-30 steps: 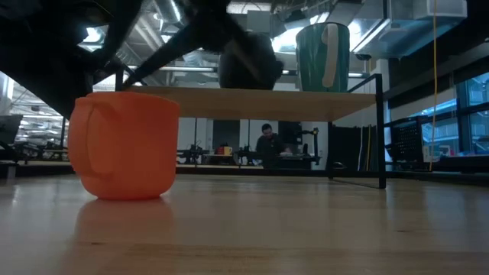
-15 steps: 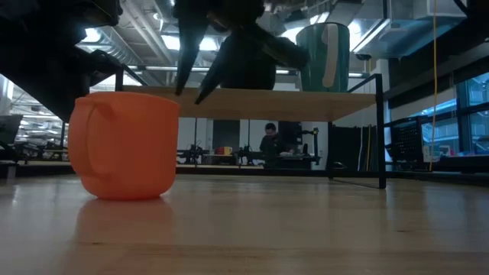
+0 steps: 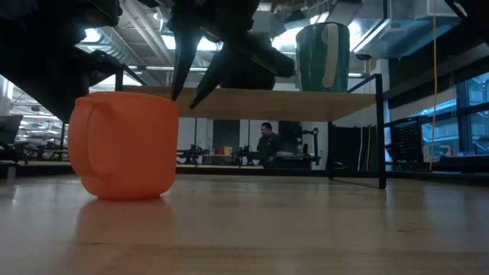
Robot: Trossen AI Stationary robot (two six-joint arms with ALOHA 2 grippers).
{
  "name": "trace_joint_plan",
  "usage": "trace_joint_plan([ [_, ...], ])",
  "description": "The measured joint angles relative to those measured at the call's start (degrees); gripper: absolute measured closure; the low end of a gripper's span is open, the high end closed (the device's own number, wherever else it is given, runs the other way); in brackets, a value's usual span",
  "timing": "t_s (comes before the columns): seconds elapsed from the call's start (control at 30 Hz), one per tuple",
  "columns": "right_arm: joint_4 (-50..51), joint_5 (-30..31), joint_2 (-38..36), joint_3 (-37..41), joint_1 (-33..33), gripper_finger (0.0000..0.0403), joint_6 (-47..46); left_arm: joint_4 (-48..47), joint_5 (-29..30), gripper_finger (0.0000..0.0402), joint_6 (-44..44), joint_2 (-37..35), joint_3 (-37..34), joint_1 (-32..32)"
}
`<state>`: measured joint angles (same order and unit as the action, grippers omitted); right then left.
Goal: Stack small to large cups/mugs on shelf
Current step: Put the orange mug on the shelf
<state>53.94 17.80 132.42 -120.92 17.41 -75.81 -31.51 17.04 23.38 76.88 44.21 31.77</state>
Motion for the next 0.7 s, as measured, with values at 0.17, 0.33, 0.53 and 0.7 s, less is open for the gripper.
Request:
trace_joint_plan([
  [0.17,-0.6,-0.5,0.0,0.0,-1.0,0.0312,2.7,-1.0,0.0,0.0333,-0.8,0.0,0.0,0.0],
  [0.33,-0.6,-0.1,0.0,0.0,-1.2,0.0312,2.8,-6.2,0.0,0.0333,-2.7,0.0,1.9,0.0],
  [0.53,-1.1,0.1,0.0,0.0,0.3,0.0312,5.2,-9.8,-0.1,0.0333,-17.4,-0.1,9.3,2.1],
  [0.7,-2.2,9.2,-3.4,-0.1,2.9,0.0312,5.8,-9.2,-0.1,0.0333,-35.2,-0.1,14.0,3.9],
])
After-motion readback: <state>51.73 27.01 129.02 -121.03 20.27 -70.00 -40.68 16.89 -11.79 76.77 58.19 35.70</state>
